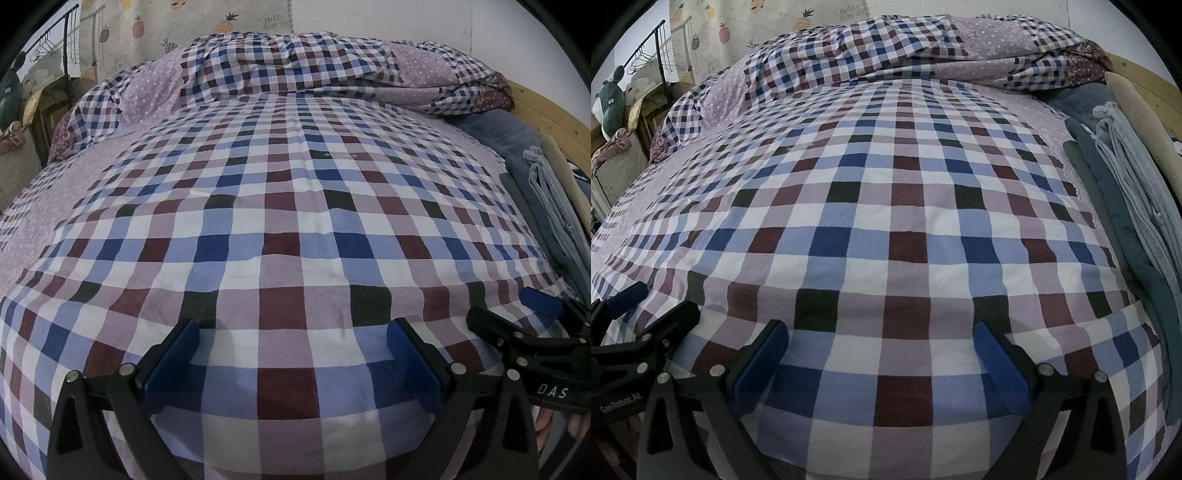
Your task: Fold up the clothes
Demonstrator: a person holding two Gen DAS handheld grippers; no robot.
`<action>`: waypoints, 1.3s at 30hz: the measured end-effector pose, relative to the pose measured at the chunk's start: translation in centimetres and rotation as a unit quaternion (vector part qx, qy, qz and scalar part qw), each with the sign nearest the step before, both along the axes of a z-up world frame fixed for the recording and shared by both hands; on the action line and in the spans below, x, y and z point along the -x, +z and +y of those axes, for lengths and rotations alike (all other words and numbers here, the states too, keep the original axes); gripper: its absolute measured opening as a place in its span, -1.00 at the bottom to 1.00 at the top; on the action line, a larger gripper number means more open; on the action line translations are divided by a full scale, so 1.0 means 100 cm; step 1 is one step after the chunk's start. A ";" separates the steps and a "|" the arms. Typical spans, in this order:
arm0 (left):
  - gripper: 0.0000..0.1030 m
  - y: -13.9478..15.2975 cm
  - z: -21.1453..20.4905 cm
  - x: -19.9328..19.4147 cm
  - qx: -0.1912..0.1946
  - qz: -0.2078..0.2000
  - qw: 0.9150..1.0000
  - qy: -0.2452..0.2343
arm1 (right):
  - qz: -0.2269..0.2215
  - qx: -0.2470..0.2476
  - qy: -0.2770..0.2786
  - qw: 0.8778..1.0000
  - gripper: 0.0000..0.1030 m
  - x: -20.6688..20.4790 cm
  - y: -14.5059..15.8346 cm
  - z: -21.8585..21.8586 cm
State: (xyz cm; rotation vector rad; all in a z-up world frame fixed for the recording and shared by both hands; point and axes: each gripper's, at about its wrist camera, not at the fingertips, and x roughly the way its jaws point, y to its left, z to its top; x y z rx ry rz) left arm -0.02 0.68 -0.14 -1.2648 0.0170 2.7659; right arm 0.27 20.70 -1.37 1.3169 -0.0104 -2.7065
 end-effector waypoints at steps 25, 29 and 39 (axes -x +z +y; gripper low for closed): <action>1.00 -0.001 0.004 0.004 -0.003 -0.002 1.000 0.004 | 0.001 0.000 0.000 1.000 1.00 -0.001 0.000 -0.001; 0.99 -0.001 0.003 0.002 -0.004 -0.002 1.000 0.005 | 0.001 0.000 0.000 1.000 1.00 -0.001 0.000 -0.002; 0.99 -0.001 0.004 0.002 -0.004 -0.001 1.000 0.006 | 0.001 0.000 0.001 1.000 1.00 -0.002 0.000 -0.001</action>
